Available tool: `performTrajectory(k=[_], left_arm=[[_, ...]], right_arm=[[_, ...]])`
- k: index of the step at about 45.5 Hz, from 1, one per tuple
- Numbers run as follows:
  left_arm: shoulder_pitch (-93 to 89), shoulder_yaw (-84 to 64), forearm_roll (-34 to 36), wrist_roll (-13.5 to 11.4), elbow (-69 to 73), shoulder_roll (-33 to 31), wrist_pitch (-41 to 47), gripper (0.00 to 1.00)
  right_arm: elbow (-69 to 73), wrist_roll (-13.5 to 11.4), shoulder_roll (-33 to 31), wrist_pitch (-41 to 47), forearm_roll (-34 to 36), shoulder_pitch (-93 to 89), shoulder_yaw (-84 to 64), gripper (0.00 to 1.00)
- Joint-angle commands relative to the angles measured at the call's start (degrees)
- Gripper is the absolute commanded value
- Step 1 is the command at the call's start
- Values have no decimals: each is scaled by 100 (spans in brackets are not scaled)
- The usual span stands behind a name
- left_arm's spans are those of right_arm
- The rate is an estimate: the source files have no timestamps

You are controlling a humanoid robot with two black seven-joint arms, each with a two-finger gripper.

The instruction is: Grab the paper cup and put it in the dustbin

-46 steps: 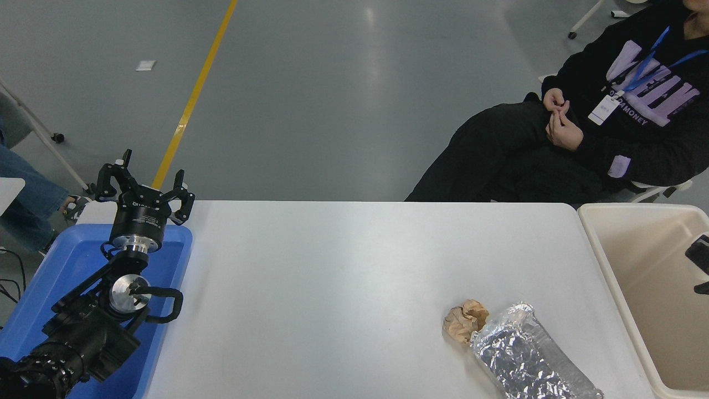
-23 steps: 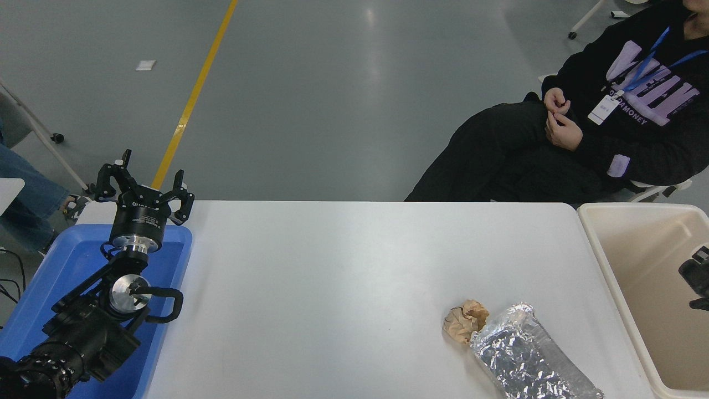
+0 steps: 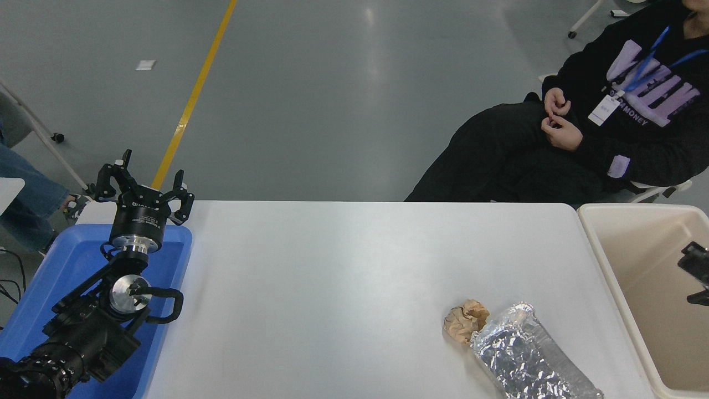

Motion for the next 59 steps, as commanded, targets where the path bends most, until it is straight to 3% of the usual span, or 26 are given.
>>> performTrajectory(k=[1,10,15,19,25,29,41,49,59], left_arm=[[0,0,-1,0,4,7,1,99],[0,0,8,0,4,-1,1,99],[0,0,8,0,4,-2,1,99],[0,0,0,0,4,-1,1,99],[0,0,8,0,4,-2,1,99],[0,0,8,0,4,7,1,99],[0,0,8,0,4,-2,1,99],[0,9,8,0,4,-1,1,99],[0,9,8,0,4,-2,1,99]], right_arm=[[2074,-3,-462,251,72,1920,-1114,100],[3261,41,-418,277,81,3274,-1776,100],[3710,269,-401,286,81,3810,-1837,100],[4096,558,-225,312,81,4171,-1898,100],[4738,1305,126,637,90,4988,-2285,100],[4941,1631,398,874,116,5384,-2452,100],[4976,1623,1181,2491,37,6597,-2742,100],[4976,1614,1365,3738,-129,7125,-2751,100],[4976,1614,1726,4223,-604,7134,-2865,100]])
